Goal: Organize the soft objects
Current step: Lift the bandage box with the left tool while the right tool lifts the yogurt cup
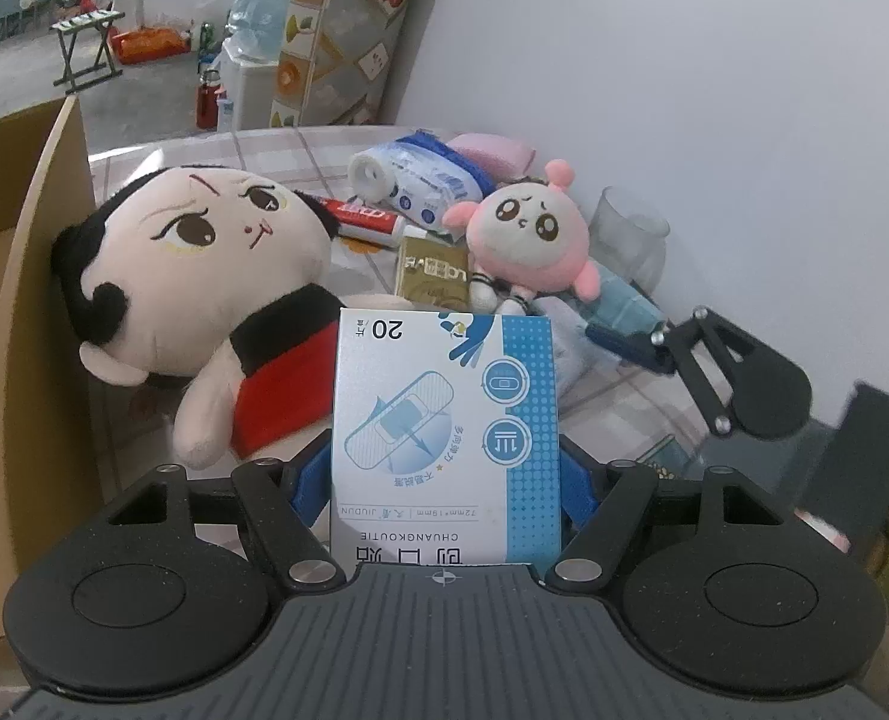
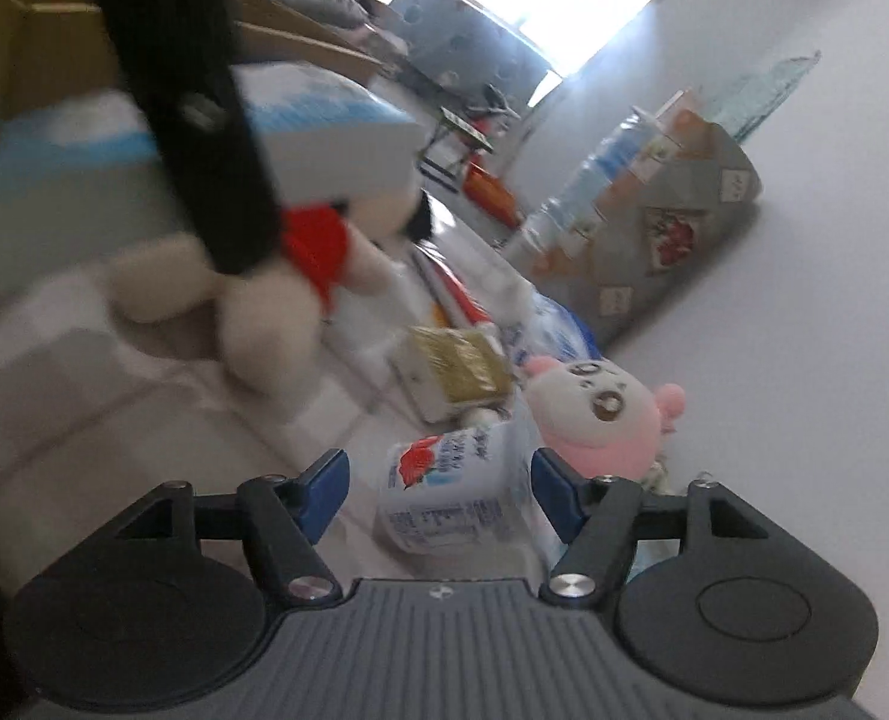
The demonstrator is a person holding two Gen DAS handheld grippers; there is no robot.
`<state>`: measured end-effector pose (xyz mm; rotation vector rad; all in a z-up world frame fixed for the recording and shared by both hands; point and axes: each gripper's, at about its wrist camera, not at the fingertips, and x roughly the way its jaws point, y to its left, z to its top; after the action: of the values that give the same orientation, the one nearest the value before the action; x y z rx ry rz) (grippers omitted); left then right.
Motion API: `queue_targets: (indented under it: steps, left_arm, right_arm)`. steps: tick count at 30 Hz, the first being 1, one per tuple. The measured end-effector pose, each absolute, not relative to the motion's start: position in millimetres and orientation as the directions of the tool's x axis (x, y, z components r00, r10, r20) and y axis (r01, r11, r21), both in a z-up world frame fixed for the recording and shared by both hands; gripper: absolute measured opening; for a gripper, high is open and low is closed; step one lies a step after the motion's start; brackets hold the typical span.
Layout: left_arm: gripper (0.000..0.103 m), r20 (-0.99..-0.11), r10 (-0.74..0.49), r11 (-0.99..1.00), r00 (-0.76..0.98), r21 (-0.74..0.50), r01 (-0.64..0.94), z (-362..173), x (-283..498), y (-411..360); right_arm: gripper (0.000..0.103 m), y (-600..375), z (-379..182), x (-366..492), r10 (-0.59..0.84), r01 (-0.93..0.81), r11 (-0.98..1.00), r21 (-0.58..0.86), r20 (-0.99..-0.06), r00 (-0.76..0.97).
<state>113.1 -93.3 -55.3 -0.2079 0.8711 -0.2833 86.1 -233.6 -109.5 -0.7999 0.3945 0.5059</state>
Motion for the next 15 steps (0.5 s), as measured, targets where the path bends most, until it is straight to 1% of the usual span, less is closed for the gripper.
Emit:
queue_targets:
  steps: [4, 7, 9, 12, 15]
  left_arm:
    - [0.072, -0.724, -0.327, 0.942, 0.608, -0.297, 0.154, -56.2, 113.0, -92.3]
    - [0.072, -0.722, -0.325, 0.943, 0.611, -0.297, 0.150, -55.8, 112.5, -91.1]
    - [0.072, -0.719, -0.324, 0.943, 0.615, -0.300, 0.147, -55.3, 112.2, -90.0]
    - [0.072, -0.714, -0.325, 0.942, 0.620, -0.303, 0.144, -53.8, 111.5, -88.5]
    - [0.072, -0.708, -0.327, 0.941, 0.626, -0.308, 0.144, -52.1, 111.0, -87.7]
  right_arm:
    - [0.059, -239.0, -100.6, 78.2, 0.331, -0.604, 0.619, -0.503, -0.530, 0.781]
    - [0.064, -253.6, -90.5, 80.7, 0.358, -0.581, 0.717, -0.385, -0.512, 0.781]
    - [0.078, -267.8, -83.1, 93.4, 0.369, -0.540, 0.801, -0.258, -0.497, 0.785]
    - [0.079, -288.8, -77.6, 112.5, 0.410, -0.487, 0.873, -0.032, -0.493, 0.767]
    - [0.079, -296.6, -85.3, 135.9, 0.463, -0.468, 0.874, 0.129, -0.512, 0.724]
